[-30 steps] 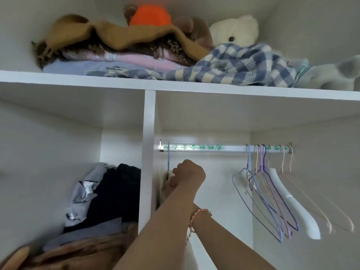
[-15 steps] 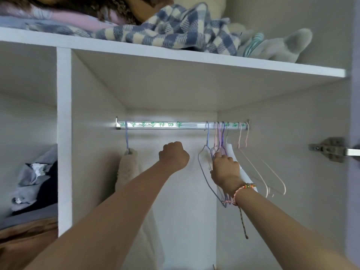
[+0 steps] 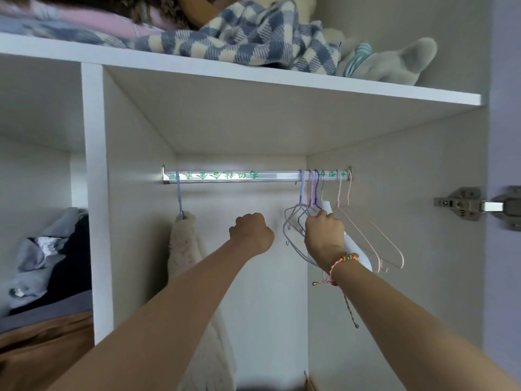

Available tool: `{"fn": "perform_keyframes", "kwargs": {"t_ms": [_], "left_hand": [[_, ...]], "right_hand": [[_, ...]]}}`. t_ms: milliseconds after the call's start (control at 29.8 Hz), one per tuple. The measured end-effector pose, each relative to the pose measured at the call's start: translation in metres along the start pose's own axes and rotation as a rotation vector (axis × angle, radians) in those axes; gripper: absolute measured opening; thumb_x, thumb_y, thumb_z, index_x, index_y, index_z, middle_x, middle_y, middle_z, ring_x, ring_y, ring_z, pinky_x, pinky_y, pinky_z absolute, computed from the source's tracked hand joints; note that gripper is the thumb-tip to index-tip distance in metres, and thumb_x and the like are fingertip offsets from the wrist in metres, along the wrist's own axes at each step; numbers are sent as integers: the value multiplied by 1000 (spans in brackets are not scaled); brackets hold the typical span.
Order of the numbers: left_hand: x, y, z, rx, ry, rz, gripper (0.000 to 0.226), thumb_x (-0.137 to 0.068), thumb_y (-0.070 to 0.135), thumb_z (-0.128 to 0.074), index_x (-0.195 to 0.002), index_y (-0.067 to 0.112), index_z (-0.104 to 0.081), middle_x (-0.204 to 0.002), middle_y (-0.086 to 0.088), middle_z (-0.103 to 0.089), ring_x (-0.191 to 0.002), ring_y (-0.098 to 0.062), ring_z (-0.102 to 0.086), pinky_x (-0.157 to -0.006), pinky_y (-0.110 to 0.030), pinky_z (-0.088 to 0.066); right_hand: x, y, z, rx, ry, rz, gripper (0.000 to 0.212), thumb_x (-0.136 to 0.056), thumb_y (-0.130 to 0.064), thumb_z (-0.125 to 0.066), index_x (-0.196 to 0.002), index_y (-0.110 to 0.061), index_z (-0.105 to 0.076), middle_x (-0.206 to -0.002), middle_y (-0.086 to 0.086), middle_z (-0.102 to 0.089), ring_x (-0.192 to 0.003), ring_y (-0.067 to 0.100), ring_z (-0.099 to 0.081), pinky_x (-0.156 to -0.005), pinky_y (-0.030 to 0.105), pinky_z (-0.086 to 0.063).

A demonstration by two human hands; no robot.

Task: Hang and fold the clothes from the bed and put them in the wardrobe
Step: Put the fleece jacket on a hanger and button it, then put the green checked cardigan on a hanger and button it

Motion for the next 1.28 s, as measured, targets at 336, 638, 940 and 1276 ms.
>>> {"fn": "perform_keyframes", "kwargs": {"t_ms": [336,638,940,1276], "left_hand": [[9,10,-3,54,16,-52,29,-96,17,-38,-118,4,-50,-127,-13,-51,-119,-30,-44,-95,-35,-38],[-9,42,-13,220,203,-106,54,-99,37,-32,-142,4,-24,-145,-15,-33,-134,-31,-29,-107,-43,-27],[125,175,-83,223,224,-1184,21,-90,33,-41,-85,13,-47,-66,-10,-64,-53,-35,-58,-39,-27,-38],[411,284,-218,231,-475,-1365,18,-100,26,-40,-88,17,-49,-81,-6,-64,-79,-32,-59,-58,-30,-31]], "right_hand": [[0,-16,39,-153,26,17,29,-90,3,-42,-119,1,-48,-116,17,-60,-108,34,-58,-84,37,-47],[76,43,45,-370,43,-69,20,-95,-18,-41,-101,-6,-55,-99,17,-65,-91,38,-57,-64,33,-35],[314,219,89,-160,-28,-336,15,-95,-29,-46,-97,-20,-58,-59,-10,-47,-52,16,-40,-51,26,-33],[682,310,194,101,-192,-808,17,-92,-29,-56,-93,-18,-69,-73,-2,-68,-63,25,-62,-50,28,-37]]}}
Point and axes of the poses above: each hand's wrist, its own x-axis away from the middle knuckle, its own z-axis out of the back of the hand, y = z × x, the point moved 9 cm from there along -x, towards the middle knuckle
